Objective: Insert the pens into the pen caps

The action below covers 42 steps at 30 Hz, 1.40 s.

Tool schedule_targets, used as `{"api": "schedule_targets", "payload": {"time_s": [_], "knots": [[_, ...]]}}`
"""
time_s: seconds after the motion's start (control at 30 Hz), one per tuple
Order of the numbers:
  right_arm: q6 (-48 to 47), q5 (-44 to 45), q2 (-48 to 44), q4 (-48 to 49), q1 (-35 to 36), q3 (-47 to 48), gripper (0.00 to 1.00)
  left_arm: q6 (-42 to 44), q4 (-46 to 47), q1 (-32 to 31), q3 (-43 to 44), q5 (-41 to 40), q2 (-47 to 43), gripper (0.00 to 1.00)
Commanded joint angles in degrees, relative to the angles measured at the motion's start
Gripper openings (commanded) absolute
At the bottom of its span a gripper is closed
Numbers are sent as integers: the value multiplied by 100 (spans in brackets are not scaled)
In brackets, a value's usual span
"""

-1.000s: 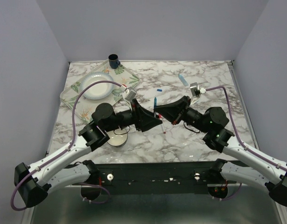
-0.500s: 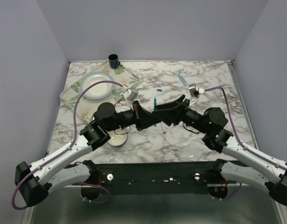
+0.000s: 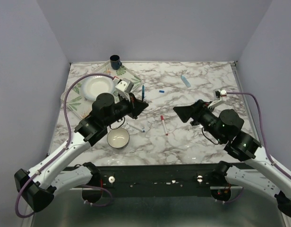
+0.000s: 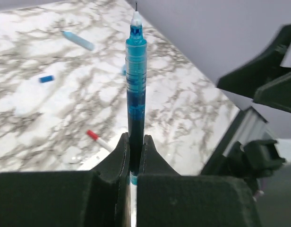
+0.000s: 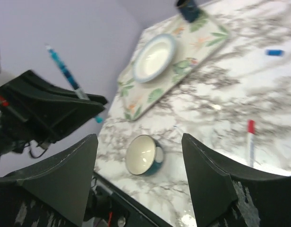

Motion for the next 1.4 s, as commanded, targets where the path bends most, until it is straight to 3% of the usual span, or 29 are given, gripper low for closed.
{"api": "schedule_targets", "payload": {"time_s": [0.0, 0.1, 0.17, 0.23, 0.27, 0.4, 0.5, 0.6, 0.63, 0.67, 0.83, 1.03, 1.37], "knots": [[1003, 2271, -391, -1793, 6, -170, 79, 649, -303, 181, -60, -849, 184, 0], [1812, 3194, -489, -2416, 6, -408, 79, 965, -355, 146, -26, -1146, 158, 0], [1571, 3450, -271, -2498, -89, -557, 77, 1123, -426, 94, -61, -1446, 96, 0], [737, 3381, -33, -2052, -256, -645, 75, 1168, -435, 58, -78, -1631, 43, 0], [708, 3189, 169, -2032, -579, -611, 74, 1194, -435, 23, -87, -1684, 43, 0], [2485, 2117, 1589, -2750, -1837, -67, 70, 1273, -478, -249, -105, -1825, 17, 0], [3130, 1264, 2444, -3164, -2585, 337, 68, 1265, -470, -302, -105, -1869, -71, 0], [3625, 1086, 3499, -3972, -3069, 1347, 52, 1177, -461, -311, -140, -1886, -185, 0], [4044, 1217, 3876, -4409, -3122, 1584, 42, 1116, -452, -320, -157, -1869, -220, 0], [4266, 1532, 3967, -4544, -3183, 1926, 40, 1089, -452, -320, -175, -1851, -264, 0], [5267, 1509, 4221, -3957, -3561, 1807, 46, 922, -399, -346, -272, -1535, -519, 0], [5971, 1262, 5083, -4080, -3870, 1754, 46, 843, -382, -337, -342, -1465, -625, 0], [5868, 901, 5936, -3288, -4335, 1840, 46, 825, -364, -364, -333, -1412, -511, 0]]}}
